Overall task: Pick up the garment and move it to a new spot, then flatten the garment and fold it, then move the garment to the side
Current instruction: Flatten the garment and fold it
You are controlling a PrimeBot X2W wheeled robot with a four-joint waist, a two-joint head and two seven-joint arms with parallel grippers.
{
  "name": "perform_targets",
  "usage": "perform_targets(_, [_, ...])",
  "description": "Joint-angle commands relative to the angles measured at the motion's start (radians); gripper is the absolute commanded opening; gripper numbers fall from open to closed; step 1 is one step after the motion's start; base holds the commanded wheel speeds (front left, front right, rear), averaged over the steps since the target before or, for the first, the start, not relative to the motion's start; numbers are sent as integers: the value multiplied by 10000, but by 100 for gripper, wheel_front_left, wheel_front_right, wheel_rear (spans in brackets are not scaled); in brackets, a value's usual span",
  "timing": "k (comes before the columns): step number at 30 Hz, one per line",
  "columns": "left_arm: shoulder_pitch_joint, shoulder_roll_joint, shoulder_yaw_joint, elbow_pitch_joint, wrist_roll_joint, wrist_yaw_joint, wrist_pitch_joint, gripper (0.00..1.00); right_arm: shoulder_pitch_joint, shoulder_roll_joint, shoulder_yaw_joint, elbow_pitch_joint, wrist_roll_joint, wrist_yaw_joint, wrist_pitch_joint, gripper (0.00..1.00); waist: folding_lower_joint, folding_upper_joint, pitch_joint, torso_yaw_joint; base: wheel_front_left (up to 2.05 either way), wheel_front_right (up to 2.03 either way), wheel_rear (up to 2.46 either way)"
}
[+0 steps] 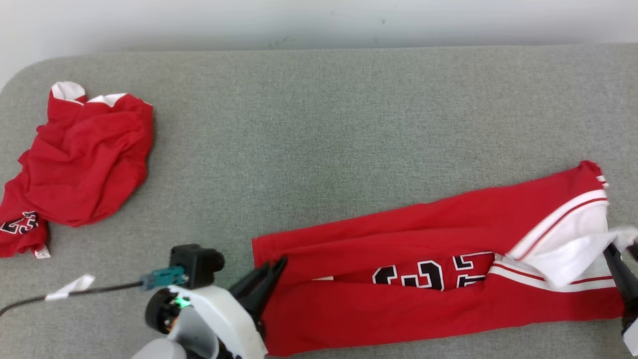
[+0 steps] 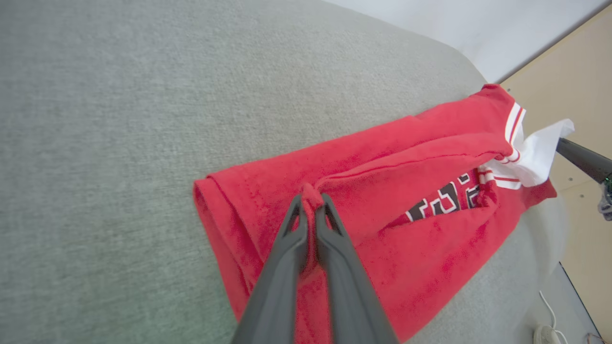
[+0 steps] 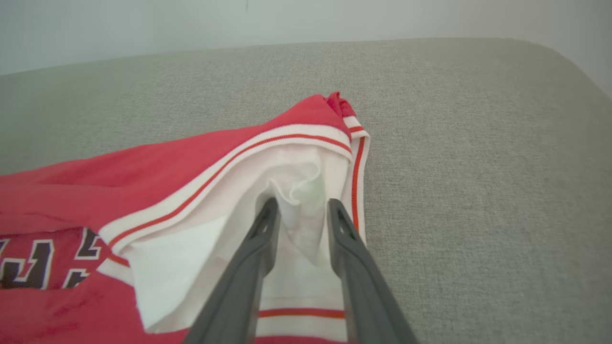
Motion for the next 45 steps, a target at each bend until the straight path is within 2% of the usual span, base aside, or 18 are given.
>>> perform_targets(1, [127, 139, 75, 75, 307, 88, -280, 100, 128, -98, -114, 81, -36, -5, -20, 100, 1, 0, -72, -30, 0, 0, 0])
perform_targets(6, [487, 289, 220, 271, 1158, 423, -1670, 100, 542, -277, -689, -14, 204, -5, 136, 100, 1, 0, -288, -84, 0, 0, 0])
perform_targets(12, [1169, 311, 514, -73, 2606, 1295, -3770, 100, 80, 76, -1447, -296, -266, -5, 733, 100, 1, 0, -460, -207, 0, 0, 0])
perform_targets(15, [1460, 69, 622, -131, 3424, 1770, -4044, 100, -260, 443, -1328, -121, -857, -5, 1444, 100, 1, 0, -485, -137, 0, 0, 0])
perform_targets(18, [1539, -496, 804, -388, 4164, 1949, -4100, 100, -635, 781, -1340, 220, -1568, -6, 2009, 100, 1, 0, -441, 69, 0, 0, 0])
perform_targets(22, [1841, -1304, 1161, -435, 4939, 1787, -4092, 100, -1007, 1216, -1365, 907, -2386, -5, 2342, 100, 1, 0, -362, 325, 0, 0, 0])
perform_targets(24, [1890, -1455, 1287, -356, 5127, 1731, -4093, 100, -1109, 1303, -1349, 1133, -2554, -5, 2360, 100, 1, 0, -347, 364, 0, 0, 0])
perform_targets(25, [1995, -1828, 1556, -279, 5345, 1617, -4095, 100, -1251, 1439, -1319, 1663, -2927, -6, 2369, 100, 1, 0, -321, 422, 0, 0, 0])
perform_targets(33, [2313, -2594, 2670, -9, 5966, 1009, -4097, 100, -1791, 1704, -1410, 3369, -3689, -12, 2091, 100, 1, 0, -306, 559, 0, 0, 0])
perform_targets(38, [2402, -2975, 3256, 58, 6292, 537, -4097, 100, -2083, 1728, -1233, 4142, -3497, -14, 2240, 100, 1, 0, -279, 628, 0, 0, 0])
perform_targets(45, [2462, -3346, 3739, 252, 6669, -85, -4098, 100, -1854, 1757, 21, 4694, -1925, 38, 3327, 100, 1, 0, -202, 890, 0, 0, 0])
